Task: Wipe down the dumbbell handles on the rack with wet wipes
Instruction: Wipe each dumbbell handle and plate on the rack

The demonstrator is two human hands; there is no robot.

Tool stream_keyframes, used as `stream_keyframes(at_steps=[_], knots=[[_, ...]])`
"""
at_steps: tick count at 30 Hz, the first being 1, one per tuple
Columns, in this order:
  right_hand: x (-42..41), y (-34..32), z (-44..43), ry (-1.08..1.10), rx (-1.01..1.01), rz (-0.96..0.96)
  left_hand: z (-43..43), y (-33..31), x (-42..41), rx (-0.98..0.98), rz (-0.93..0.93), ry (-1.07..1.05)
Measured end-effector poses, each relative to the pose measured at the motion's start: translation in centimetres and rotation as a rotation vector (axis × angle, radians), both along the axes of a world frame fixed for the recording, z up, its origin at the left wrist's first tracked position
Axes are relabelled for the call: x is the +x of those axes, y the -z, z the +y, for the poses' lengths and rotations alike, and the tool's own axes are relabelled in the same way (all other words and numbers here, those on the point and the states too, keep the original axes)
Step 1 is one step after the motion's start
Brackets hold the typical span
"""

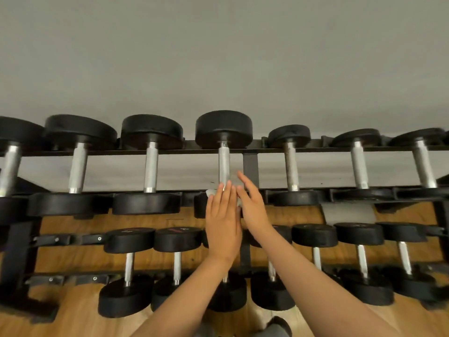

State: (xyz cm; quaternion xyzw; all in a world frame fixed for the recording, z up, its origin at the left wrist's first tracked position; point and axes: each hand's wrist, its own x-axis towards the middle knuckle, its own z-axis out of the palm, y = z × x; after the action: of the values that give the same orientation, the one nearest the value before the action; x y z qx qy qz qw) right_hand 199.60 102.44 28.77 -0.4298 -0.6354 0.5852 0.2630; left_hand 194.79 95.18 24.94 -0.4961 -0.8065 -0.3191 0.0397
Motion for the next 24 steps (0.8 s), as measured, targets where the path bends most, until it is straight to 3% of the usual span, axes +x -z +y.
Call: stream_keyframes(at_steps=[3, 6, 8, 13, 16, 19, 21, 24], knots=[[3.9, -1.1, 1.5, -0.017, -0.052, 0.094, 0.6, -0.8, 1.2, 0.062, -0.038, -0.036], [8.8, -0.9, 3.8, 0.106, -0.007, 0.111, 1.3, -2.7, 3.2, 0.243, -0.459, -0.093], [12.1, -0.3, 5.7, 0.194, -0.002, 0.106, 3.1, -4.1, 5.7, 0.281, -0.591, -0.091], [17.0, 1.4, 9.2, 0.268, -0.028, 0.058, 9.5, -2.1, 10.8, 0.156, -0.609, 0.076], [17.7, 2.7, 10.8, 0.270, -0.007, 0.018, 12.1, 1.0, 12.6, -0.011, -0.405, 0.106], [16.7, 3.3, 11.9, 0.228, 0.019, -0.018, 12.9, 2.4, 13.2, -0.030, -0.266, 0.041], [15.3, 3.8, 12.5, 0.200, 0.018, -0.033, 13.0, 2.6, 13.1, -0.013, -0.306, 0.045], [12.9, 4.1, 12.9, 0.172, -0.014, -0.030, 13.2, 2.5, 13.0, 0.081, -0.574, 0.032]])
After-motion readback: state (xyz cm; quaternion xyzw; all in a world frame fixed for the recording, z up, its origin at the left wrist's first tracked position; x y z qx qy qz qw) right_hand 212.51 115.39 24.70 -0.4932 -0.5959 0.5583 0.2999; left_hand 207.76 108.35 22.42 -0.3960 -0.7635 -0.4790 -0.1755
